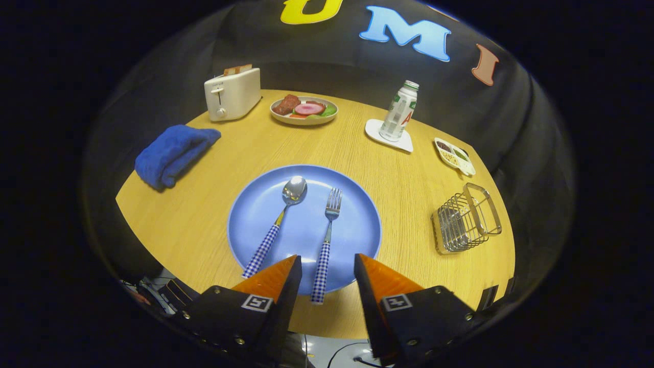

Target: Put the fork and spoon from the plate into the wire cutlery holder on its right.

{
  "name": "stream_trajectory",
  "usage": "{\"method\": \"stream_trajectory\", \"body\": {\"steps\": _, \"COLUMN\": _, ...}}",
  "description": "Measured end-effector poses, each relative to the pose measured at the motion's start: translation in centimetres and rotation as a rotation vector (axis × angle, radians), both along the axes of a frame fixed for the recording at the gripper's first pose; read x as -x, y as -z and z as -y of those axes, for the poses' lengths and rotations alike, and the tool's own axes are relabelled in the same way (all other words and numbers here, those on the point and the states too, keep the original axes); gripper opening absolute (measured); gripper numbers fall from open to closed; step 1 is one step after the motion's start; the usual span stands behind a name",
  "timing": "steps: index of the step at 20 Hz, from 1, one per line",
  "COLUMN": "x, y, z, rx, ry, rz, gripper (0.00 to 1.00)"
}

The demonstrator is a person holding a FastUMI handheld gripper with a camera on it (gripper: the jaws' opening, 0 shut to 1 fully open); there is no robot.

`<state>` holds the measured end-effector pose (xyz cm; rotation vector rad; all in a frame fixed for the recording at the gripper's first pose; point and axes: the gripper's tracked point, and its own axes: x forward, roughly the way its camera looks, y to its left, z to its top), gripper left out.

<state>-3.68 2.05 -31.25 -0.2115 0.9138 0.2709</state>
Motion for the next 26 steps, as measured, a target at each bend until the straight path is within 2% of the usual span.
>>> {"method": "stream_trajectory", "body": {"steps": 1, "x": 0.1, "y": 0.6, "z": -0.1, "rx": 0.0, "ry": -0.008, "rz": -0.022, "gripper": 0.55}}
{"method": "stream_trajectory", "body": {"steps": 4, "x": 0.1, "y": 1.4, "z": -0.2, "rx": -0.001, "ry": -0.01, "rz": -0.057, "gripper": 0.55}}
{"method": "stream_trajectory", "body": {"steps": 7, "x": 0.4, "y": 2.1, "z": 0.4, "rx": 0.011, "ry": 0.021, "rz": -0.115, "gripper": 0.25}}
{"method": "stream_trajectory", "body": {"steps": 12, "x": 0.0, "y": 2.1, "z": 0.4, "rx": 0.032, "ry": 0.001, "rz": -0.153, "gripper": 0.25}}
{"method": "stream_trajectory", "body": {"steps": 13, "x": -0.1, "y": 3.7, "z": 0.7, "rx": 0.038, "ry": 0.013, "rz": -0.165, "gripper": 0.16}}
{"method": "stream_trajectory", "body": {"steps": 14, "x": 0.1, "y": 1.9, "z": 0.7, "rx": 0.016, "ry": 0.017, "rz": -0.184, "gripper": 0.08}}
{"method": "stream_trajectory", "body": {"steps": 17, "x": -0.3, "y": 2.7, "z": 0.3, "rx": 0.017, "ry": 0.004, "rz": -0.228, "gripper": 0.07}}
{"method": "stream_trajectory", "body": {"steps": 18, "x": -0.2, "y": 2.6, "z": 0.5, "rx": 0.032, "ry": -0.015, "rz": -0.244, "gripper": 0.01}}
{"method": "stream_trajectory", "body": {"steps": 22, "x": -0.3, "y": 1.7, "z": 0.8, "rx": 0.024, "ry": -0.069, "rz": -0.286, "gripper": 0.01}}
{"method": "stream_trajectory", "body": {"steps": 26, "x": -0.4, "y": 0.0, "z": 2.5, "rx": 0.081, "ry": -0.15, "rz": -0.298, "gripper": 0.01}}
